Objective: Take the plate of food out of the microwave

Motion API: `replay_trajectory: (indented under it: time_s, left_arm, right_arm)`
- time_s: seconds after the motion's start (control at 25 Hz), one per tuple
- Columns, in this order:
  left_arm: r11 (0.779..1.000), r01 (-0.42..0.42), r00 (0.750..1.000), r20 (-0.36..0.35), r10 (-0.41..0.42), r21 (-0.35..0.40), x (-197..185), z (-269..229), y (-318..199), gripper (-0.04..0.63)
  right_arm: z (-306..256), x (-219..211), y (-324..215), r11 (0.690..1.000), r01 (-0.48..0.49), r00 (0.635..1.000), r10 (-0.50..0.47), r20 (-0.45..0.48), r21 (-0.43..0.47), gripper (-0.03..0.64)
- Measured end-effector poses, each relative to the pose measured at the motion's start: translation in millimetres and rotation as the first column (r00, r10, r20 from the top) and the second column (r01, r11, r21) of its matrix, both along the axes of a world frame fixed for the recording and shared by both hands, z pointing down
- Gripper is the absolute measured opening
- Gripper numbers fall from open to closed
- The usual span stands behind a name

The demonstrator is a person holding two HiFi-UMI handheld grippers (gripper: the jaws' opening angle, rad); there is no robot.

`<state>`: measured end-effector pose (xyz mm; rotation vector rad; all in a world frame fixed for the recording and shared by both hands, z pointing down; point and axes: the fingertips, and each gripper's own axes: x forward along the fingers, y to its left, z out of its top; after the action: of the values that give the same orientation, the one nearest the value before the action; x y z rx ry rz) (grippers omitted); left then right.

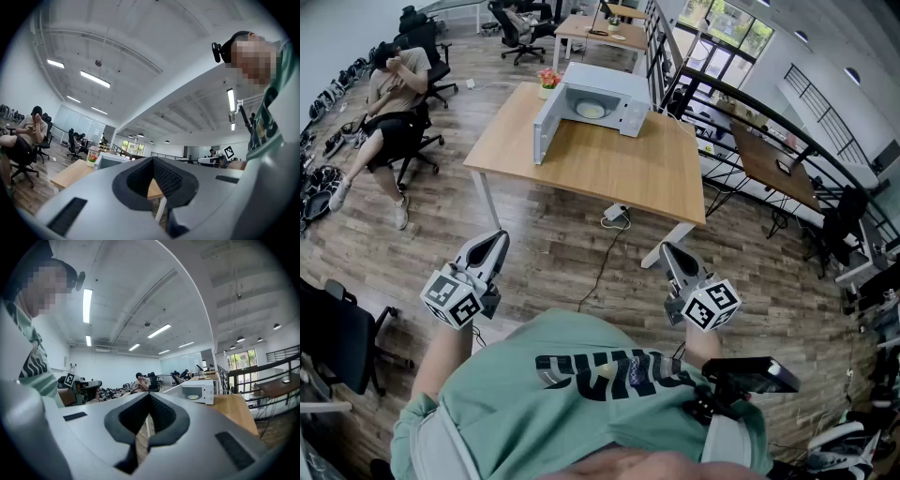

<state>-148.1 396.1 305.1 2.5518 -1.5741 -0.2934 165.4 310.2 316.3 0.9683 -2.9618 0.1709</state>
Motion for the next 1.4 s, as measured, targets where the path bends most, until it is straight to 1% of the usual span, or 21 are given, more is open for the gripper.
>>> replay_trajectory:
  time_s: [0.48,0.6,0.76,0.96,1.16,1.4]
  left_arm:
    - [1.0,-0.016,1.0,-0.005,0.016,-0.001,2,4,-9,-0.003]
    - [1.0,-0.022,1.0,0.0,0.022,-0.003,6,4,-11,-0.003]
    - [0.999,-0.031,1.0,0.002,0.031,-0.006,10,5,-16,-0.003]
    - [0.999,-0.039,0.999,0.003,0.039,-0.005,16,2,-23,-0.003]
    - [0.998,-0.064,0.998,0.004,0.064,-0.007,39,1,-35,-0.003]
    - [0.995,-0.097,0.995,0.009,0.097,-0.008,89,0,-44,-0.003]
  right_arm:
    - [3,2,-6,1.0,-0.008,1.0,0.009,0.007,-0.01,0.005]
    - [3,7,-8,1.0,-0.014,0.999,0.015,0.039,-0.028,0.004]
    - [1,16,-13,0.998,-0.023,0.993,0.031,0.117,-0.064,0.005]
    - [0,22,-16,0.998,-0.019,0.991,0.027,0.129,-0.067,0.005]
    - [-3,40,-17,0.998,-0.019,0.992,0.026,0.126,-0.058,0.005]
    - [-1,93,-15,0.997,-0.043,0.99,0.051,0.134,-0.063,0.005]
